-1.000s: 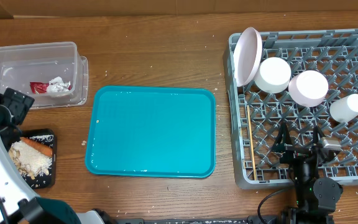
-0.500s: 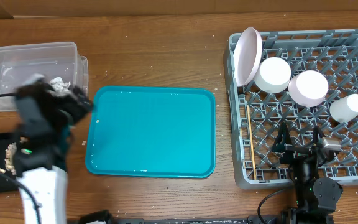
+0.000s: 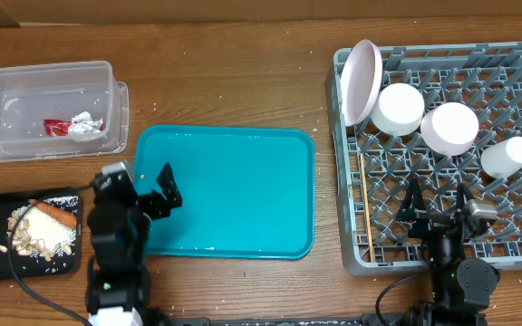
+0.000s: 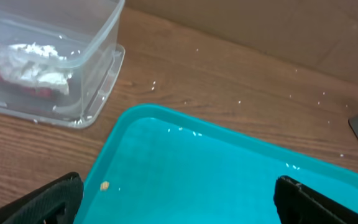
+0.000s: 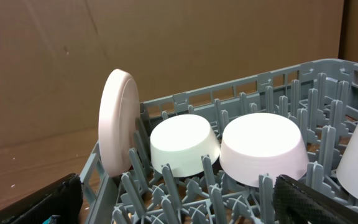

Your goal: Sort waste into correct bins and load items into the dishwasher

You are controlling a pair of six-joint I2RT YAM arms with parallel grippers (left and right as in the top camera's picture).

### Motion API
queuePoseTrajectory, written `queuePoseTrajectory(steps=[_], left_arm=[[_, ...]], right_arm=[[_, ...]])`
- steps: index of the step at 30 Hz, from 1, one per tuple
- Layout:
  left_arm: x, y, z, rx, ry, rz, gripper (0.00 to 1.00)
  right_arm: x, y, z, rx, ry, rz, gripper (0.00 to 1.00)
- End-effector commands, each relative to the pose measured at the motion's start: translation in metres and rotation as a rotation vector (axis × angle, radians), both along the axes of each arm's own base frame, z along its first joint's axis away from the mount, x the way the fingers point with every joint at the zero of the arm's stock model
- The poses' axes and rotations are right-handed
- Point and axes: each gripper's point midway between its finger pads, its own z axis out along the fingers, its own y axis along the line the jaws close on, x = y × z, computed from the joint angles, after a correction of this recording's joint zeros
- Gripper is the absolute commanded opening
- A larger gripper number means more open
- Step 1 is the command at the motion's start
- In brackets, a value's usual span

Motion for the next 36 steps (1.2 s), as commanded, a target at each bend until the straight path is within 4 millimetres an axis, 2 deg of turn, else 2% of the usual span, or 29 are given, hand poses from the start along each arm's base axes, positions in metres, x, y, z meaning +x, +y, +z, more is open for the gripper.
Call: queuePoseTrajectory(steps=[1, 10, 17, 23, 27, 30, 36], left_arm=[[-0.01, -0.003, -0.003, 0.031, -0.06, -0.02, 1.0], [-0.03, -0.012, -0.009, 0.131, -0.166, -0.095, 1.0], [-0.042, -0.009, -0.024, 0.159, -0.122, -0.058, 1.0], [-0.044, -0.025, -0.007, 0.233, -0.198, -0.135, 1.0], [-0.045, -0.026, 0.004, 0.246, -0.248, -0.136, 1.0], [-0.047, -0.026, 0.02, 0.248, -0.318, -0.127, 1.0], [-0.047, -0.024, 0.018, 0.25, -0.308, -0.119, 1.0]], right_arm=[[0.0, -0.001, -0.002, -0.005, -0.004, -0.008, 1.0], [0.0, -0.001, -0.002, -0.005, -0.004, -0.008, 1.0], [0.0, -0.001, -0.002, -0.005, -0.004, -0.008, 1.0], [0.0, -0.001, -0.002, -0.005, -0.004, -0.008, 1.0], [0.0, -0.001, -0.002, -0.005, -0.004, -0.008, 1.0], [0.0, -0.001, -0.002, -0.005, -0.004, -0.008, 1.0], [0.0, -0.001, -0.002, -0.005, -0.004, -0.008, 1.0]])
